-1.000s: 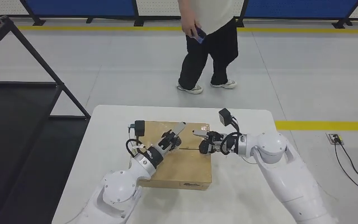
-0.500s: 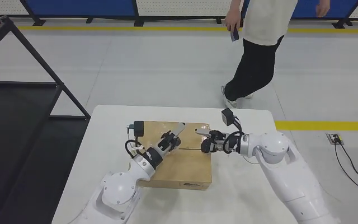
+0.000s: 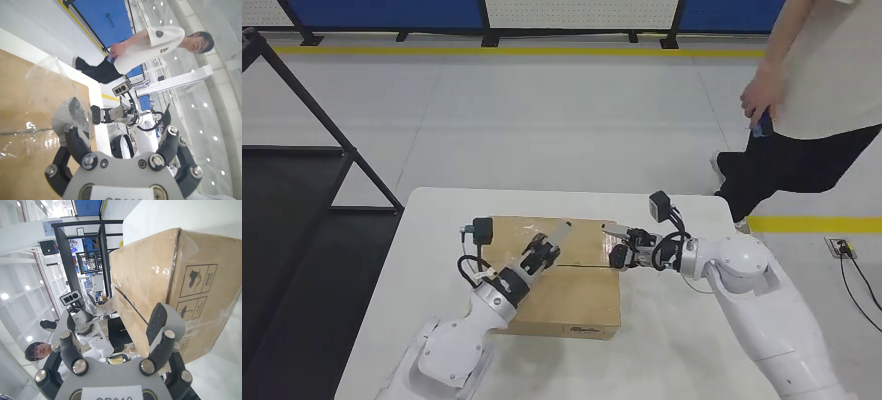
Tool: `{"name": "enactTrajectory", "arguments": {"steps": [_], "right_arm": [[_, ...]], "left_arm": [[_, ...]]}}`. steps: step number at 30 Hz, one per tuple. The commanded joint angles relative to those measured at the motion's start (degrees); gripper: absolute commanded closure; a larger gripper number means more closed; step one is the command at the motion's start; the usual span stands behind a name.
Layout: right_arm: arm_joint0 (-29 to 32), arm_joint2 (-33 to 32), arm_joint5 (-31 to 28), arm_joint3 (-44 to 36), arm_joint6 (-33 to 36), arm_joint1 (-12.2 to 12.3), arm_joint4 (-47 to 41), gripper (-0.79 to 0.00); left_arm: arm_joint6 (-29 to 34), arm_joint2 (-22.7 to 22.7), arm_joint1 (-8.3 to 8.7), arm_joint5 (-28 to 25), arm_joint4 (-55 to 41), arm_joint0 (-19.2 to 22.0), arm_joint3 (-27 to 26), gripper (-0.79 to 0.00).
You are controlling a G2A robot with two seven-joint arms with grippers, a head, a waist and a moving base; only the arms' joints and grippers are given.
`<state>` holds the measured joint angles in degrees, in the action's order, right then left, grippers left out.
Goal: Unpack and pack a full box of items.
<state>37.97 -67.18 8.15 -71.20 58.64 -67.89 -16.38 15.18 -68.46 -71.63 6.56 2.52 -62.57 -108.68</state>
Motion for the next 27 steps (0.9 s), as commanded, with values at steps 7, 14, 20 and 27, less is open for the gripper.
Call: {"name": "enactTrajectory", "arguments": {"steps": [7, 14, 20, 27], "right_arm": [[0.0, 0.2, -0.5, 1.2, 0.2, 0.1, -0.8, -0.785], [-1.1, 0.9, -0.7, 3.0, 0.7, 0.0, -1.3, -0.785], [-2.2, 1.7, -0.7, 4.1, 0.9, -0.1, -1.6, -0.785], [-3.0, 2.3, -0.9, 4.8, 0.8, -0.2, -1.7, -0.785]], "left_arm": [[-1.1, -6.3, 0.42, -1.5, -3.0, -3.7, -5.5, -0.785], [-0.1, -13.5, 0.87, -3.5, -8.9, -8.2, -9.7, -0.785], [0.3, -17.0, 1.01, -4.1, -12.7, -9.7, -9.7, -0.785], [1.7, -17.7, 1.11, -3.7, -13.5, -10.3, -7.9, -0.723]]}}
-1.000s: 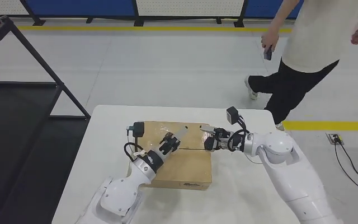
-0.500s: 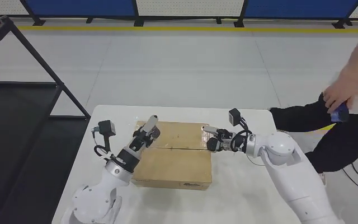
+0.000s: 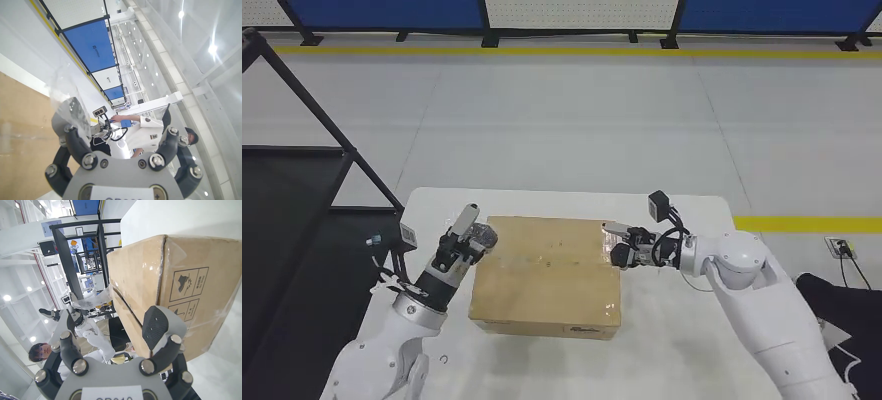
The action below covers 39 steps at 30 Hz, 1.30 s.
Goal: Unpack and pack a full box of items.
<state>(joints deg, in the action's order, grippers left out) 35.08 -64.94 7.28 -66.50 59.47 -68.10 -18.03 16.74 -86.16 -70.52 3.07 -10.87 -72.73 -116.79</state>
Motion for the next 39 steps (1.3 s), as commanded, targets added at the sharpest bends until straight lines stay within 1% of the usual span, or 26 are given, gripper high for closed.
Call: {"name": "enactTrajectory", "arguments": {"steps": [1, 2, 3, 4, 7, 16, 20, 31, 34, 36, 39], "right_arm": [[-0.2, 0.2, 0.0, 0.2, 0.0, 0.0, -0.1, -0.785], [-0.3, 0.3, 0.1, 0.4, -0.1, -0.1, -0.1, -0.785], [-0.4, 0.4, 0.1, 0.5, 0.0, -0.1, -0.3, -0.785], [-0.5, 0.4, -0.1, 0.5, -0.1, -0.1, -0.3, -0.785], [-1.0, 0.8, 0.0, 1.0, -0.2, -0.2, -0.5, -0.785], [-0.9, 1.1, -0.9, 0.3, 0.0, -0.2, -0.8, -0.785], [-0.5, 0.9, -0.9, -0.4, -0.1, 0.0, -0.7, -0.785], [-0.2, 0.9, -1.3, -1.3, 0.3, 0.2, -0.8, -0.785], [0.5, 0.1, -3.5, -3.1, -0.1, 0.3, -1.6, -0.785], [1.8, -1.2, -5.8, -4.8, -1.3, 0.5, -2.4, -0.785], [4.0, -3.4, -7.1, -8.1, -2.8, 1.0, -3.3, -0.785]], "left_arm": [[0.2, -0.1, 0.00, -0.2, -0.3, -0.2, 0.5, -0.520], [0.2, -0.2, 0.00, -0.3, -0.7, -0.4, 0.6, -0.376], [0.2, -0.3, 0.00, -0.3, -0.9, -0.4, 0.8, -0.283], [0.2, -0.4, 0.01, -0.3, -0.9, -0.5, 0.8, -0.151], [0.0, -0.9, 0.02, -0.5, -1.5, -0.9, 1.0, 0.000], [-1.2, -1.8, 0.02, -1.1, -1.9, -2.0, 0.2, 0.000], [-3.0, -2.8, 0.00, -1.9, -1.6, -3.0, -0.9, 0.000], [-7.6, -9.7, 0.05, -4.1, -2.7, -7.6, -5.6, 0.000], [-8.5, -11.4, 0.02, -4.9, -3.3, -8.8, -6.7, 0.000], [-8.9, -12.3, 0.00, -5.5, -3.4, -9.4, -7.2, 0.000], [-9.1, -13.2, -0.02, -6.1, -4.0, -10.0, -7.7, 0.000]]}}
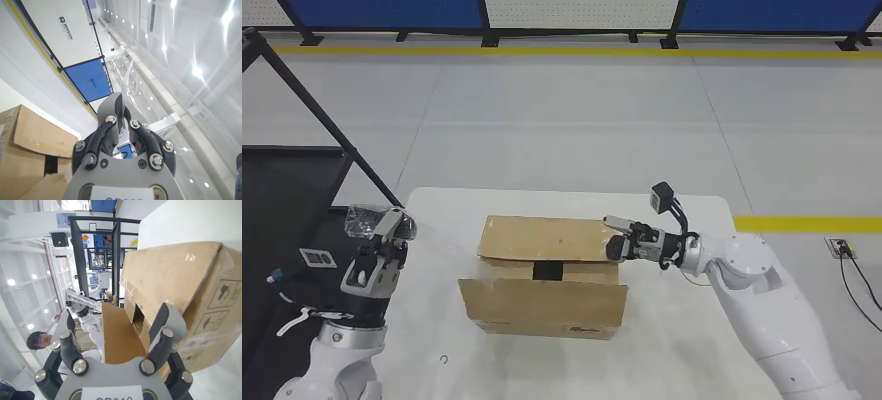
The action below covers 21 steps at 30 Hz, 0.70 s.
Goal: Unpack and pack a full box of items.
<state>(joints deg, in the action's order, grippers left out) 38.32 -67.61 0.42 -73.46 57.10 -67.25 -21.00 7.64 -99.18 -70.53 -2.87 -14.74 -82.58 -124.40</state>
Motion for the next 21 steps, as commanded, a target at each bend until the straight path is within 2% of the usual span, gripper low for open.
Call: {"name": "enactTrajectory", "arguments": {"steps": [1, 9, 14, 21], "right_arm": [[1.5, -1.4, -0.4, -2.4, -0.6, 0.3, -0.5, -0.785], [7.1, -6.1, 1.3, -12.9, 5.1, 1.9, -2.9, -0.785], [9.1, -7.2, 2.8, -16.5, 10.0, 2.5, -5.5, -0.785], [6.4, -1.8, 7.0, -12.2, 3.6, 1.7, -2.0, -0.785]], "left_arm": [[0.0, -0.4, -0.01, -0.2, -0.2, -0.3, -0.3, 0.000], [-0.2, -0.9, -0.12, -1.1, -0.5, -1.1, -1.7, 0.000], [-1.2, -1.5, -0.22, -2.1, -0.3, -1.6, -2.7, 0.000], [-2.3, -2.9, -0.14, -0.9, 3.7, -1.1, -2.4, 0.000]]}}
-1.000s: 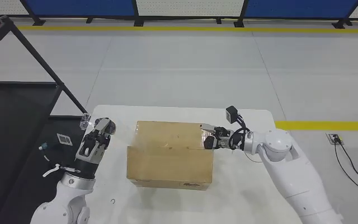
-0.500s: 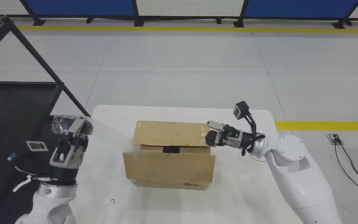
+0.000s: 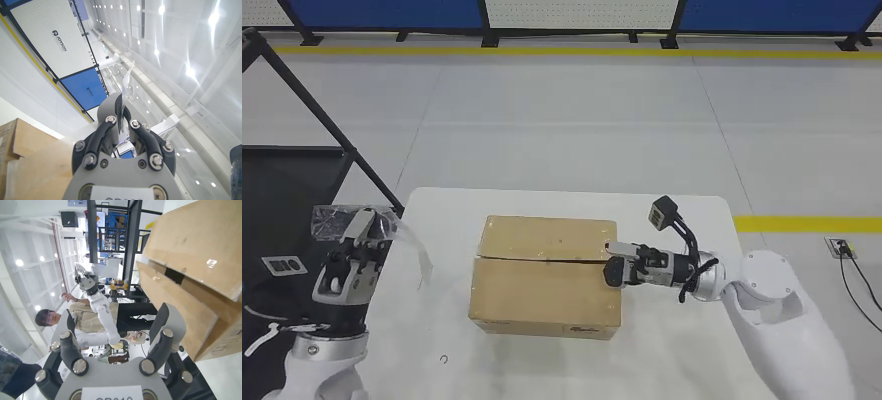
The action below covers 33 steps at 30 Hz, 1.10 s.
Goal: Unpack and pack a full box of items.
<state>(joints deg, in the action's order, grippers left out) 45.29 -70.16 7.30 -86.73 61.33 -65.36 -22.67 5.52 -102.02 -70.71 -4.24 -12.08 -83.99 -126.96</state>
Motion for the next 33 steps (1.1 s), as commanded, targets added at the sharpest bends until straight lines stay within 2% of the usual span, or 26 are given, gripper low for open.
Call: {"name": "enactTrajectory", "arguments": {"steps": [1, 7, 12, 15, 20, 27, 33], "right_arm": [[-1.2, 1.4, 0.0, 2.1, -1.1, -0.3, -0.6, -0.785], [-4.2, 4.4, 0.0, 7.8, -3.2, -1.1, -0.9, -0.785], [-5.7, 5.6, -0.4, 11.3, -3.1, -1.5, -2.1, -0.785], [-6.2, 5.9, -0.4, 12.5, -2.6, -1.6, -2.0, -0.785], [-6.0, 5.5, -0.2, 12.9, -2.4, -1.4, -1.8, -0.785], [-6.3, 5.4, 0.6, 12.6, -2.3, -1.3, -1.6, -0.785], [-6.8, 5.9, 0.9, 13.0, -2.0, -1.3, -1.4, -0.785]], "left_arm": [[-0.2, 0.0, 0.04, 0.7, 1.4, 0.7, 0.3, 0.000], [1.6, 1.3, 0.32, 3.1, 7.7, 2.3, 0.4, 0.000], [5.1, 7.3, 0.64, 7.0, 18.1, 5.7, 2.5, 0.000], [5.2, 10.9, 0.51, 8.3, 20.0, 8.0, 4.8, 0.000], [5.1, 14.2, 0.32, 9.6, 22.1, 10.3, 6.5, 0.000], [5.3, 17.0, 0.13, 10.2, 23.5, 10.2, 5.9, 0.000], [3.3, 16.7, 0.00, 10.1, 24.0, 9.3, 4.4, 0.000]]}}
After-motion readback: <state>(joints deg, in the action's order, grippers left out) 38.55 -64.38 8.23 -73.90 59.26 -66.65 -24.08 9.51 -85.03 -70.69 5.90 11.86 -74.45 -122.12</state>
